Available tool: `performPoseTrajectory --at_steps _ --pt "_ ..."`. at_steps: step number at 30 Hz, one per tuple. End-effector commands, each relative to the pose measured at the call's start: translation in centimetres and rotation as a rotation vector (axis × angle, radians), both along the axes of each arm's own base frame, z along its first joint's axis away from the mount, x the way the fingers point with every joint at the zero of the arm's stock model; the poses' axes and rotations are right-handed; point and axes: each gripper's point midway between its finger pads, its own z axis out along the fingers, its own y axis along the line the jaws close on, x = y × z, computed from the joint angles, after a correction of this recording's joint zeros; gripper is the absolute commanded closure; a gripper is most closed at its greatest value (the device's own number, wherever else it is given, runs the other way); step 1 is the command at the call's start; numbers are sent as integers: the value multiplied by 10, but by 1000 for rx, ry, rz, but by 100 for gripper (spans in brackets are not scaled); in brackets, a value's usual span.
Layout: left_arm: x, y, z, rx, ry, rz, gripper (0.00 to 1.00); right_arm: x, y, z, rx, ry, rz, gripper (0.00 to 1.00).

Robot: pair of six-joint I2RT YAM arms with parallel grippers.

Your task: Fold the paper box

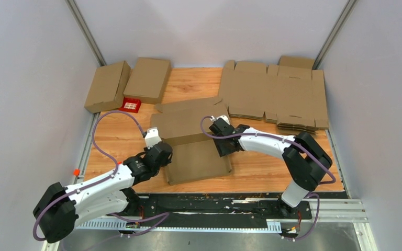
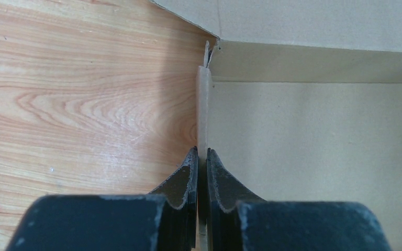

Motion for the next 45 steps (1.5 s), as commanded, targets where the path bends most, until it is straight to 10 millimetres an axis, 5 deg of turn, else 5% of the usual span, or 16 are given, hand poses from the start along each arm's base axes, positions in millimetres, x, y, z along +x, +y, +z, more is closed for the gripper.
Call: performPoseTrajectory --at_steps 1,7,9,11,14,16,22,27,30,35,39,41,43,45 --pt "1 11 4 16 -39 35 90 16 21 7 61 -17 20 54" --pt "-1 12 4 -6 -45 43 90 12 -5 -13 -71 9 -35 99" --pt "-1 11 3 -11 -42 40 90 13 -13 -15 -111 1 -47 100" --pt "-1 11 2 -13 -40 45 90 15 -16 -15 -128 -3 -49 86" --pt "1 11 3 -17 -46 60 87 12 -2 -12 -71 22 -8 44" --pt "2 11 5 -24 -52 71 87 6 9 -8 -6 49 21 33" --pt "2 11 6 -39 -60 79 85 -22 20 10 133 96 67 27" --pt "0 11 1 -34 -46 76 85 -46 11 -1 93 151 67 29" --pt "1 9 0 -33 -40 72 84 -42 -6 -10 16 124 22 48" --pt "2 0 -2 -15 -17 14 72 -32 -10 -14 -17 84 -13 96" --pt "5 -9 7 25 -11 -70 51 -29 -17 -17 -52 60 -31 100" --pt "7 -21 17 38 -23 -179 33 -30 -19 -17 -56 60 -22 87" --pt "9 -23 27 41 -27 -211 18 -30 -19 -14 -49 57 -12 55" --pt "11 -23 37 30 -46 -226 10 -30 -17 -11 -31 49 2 36"
